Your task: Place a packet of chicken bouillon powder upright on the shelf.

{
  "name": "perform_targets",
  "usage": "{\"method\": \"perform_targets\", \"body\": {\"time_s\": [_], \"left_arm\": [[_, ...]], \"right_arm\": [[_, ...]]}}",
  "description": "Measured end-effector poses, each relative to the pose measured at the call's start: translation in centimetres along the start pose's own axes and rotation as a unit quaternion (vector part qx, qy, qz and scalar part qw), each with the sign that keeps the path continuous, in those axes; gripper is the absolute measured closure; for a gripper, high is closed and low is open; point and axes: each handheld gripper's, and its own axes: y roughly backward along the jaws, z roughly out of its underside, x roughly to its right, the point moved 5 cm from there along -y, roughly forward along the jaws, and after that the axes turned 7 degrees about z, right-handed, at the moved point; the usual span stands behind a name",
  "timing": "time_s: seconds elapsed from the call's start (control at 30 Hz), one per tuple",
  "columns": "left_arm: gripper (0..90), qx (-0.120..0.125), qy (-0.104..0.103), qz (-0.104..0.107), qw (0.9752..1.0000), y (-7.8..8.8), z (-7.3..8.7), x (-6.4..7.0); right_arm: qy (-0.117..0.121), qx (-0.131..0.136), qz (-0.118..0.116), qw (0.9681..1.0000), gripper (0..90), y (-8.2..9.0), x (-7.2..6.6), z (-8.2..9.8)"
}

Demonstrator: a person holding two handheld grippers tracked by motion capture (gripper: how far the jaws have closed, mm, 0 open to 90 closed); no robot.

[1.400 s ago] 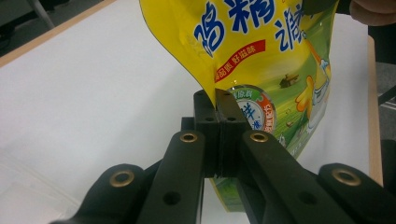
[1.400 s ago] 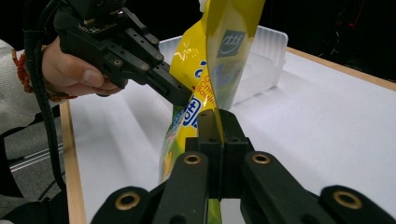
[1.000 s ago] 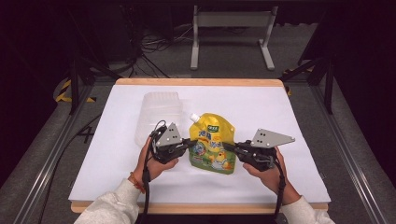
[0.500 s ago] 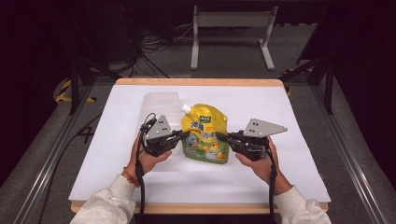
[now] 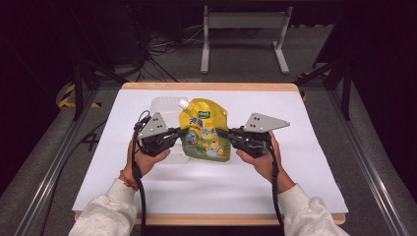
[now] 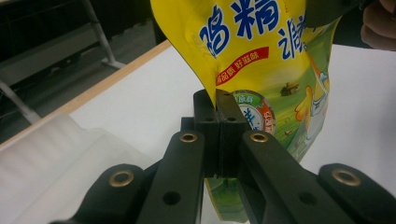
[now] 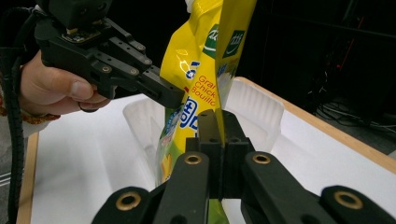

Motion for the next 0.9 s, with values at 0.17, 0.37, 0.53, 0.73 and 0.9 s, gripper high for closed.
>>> {"method": "perform_targets", "body": {"time_s": [0.17,0.37,0.53,0.73,0.9], "left_arm": [[88.7,-0.001,0.005,-0.02,0.9998,0.7,-0.3,-1.0],[88.4,-0.002,0.006,-0.045,0.999,1.9,-0.1,-2.7],[88.3,0.002,0.015,-0.06,0.9981,2.5,0.5,-4.1],[88.2,0.003,0.029,-0.078,0.9965,2.8,1.8,-5.3],[88.3,0.008,0.041,-0.094,0.9947,3.1,2.7,-6.3]], "right_arm": [[0.004,0.004,0.0,1.0,90.0,-1.1,-0.2,-1.1],[0.007,0.01,-0.007,0.9999,90.0,-3.2,-0.6,-2.1],[0.01,0.008,-0.007,0.9999,90.0,-5.1,-0.9,-2.7],[0.001,0.008,-0.012,0.9999,90.0,-7.3,-0.8,-2.5],[-0.003,0.001,-0.011,0.9999,90.0,-9.0,-0.8,-2.4]]}}
